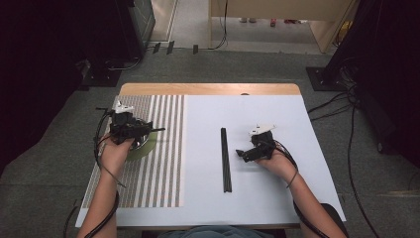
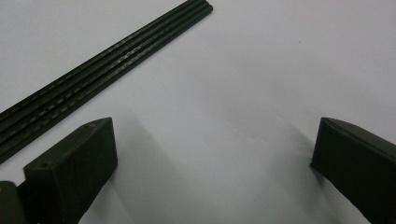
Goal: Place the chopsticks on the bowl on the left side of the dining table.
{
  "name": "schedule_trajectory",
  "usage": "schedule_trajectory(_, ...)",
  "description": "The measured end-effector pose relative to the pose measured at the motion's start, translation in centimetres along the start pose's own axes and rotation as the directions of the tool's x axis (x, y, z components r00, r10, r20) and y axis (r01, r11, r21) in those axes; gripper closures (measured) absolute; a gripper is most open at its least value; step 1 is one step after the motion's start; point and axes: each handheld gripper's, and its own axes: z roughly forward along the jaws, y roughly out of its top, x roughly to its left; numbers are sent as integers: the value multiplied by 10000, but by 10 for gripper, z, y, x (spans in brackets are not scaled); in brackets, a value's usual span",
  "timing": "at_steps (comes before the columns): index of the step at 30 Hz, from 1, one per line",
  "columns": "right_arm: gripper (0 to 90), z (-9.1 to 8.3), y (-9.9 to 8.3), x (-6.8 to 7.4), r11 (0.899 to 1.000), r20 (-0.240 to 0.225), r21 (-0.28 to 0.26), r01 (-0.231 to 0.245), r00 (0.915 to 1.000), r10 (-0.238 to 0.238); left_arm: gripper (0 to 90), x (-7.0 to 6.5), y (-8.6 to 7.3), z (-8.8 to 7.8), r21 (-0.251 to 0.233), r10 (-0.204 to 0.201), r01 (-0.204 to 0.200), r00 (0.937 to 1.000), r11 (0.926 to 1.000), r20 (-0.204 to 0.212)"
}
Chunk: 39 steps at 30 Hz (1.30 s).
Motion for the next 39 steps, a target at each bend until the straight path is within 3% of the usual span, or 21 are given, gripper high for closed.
schedule_trajectory(12,0,0,0,0,10000,-1,-9,-3,10000,3,281,-20,2,1,-54,472,-470,9984,9989,314)
schedule_trajectory(25,0,0,0,0,10000,-3,8,-2,10000,2,269,-48,4,3,-62,997,-996,9918,9950,801)
schedule_trajectory(39,0,0,0,0,10000,-5,13,-2,10000,2,252,-78,-2,12,-99,1850,-1850,9764,9827,1114)
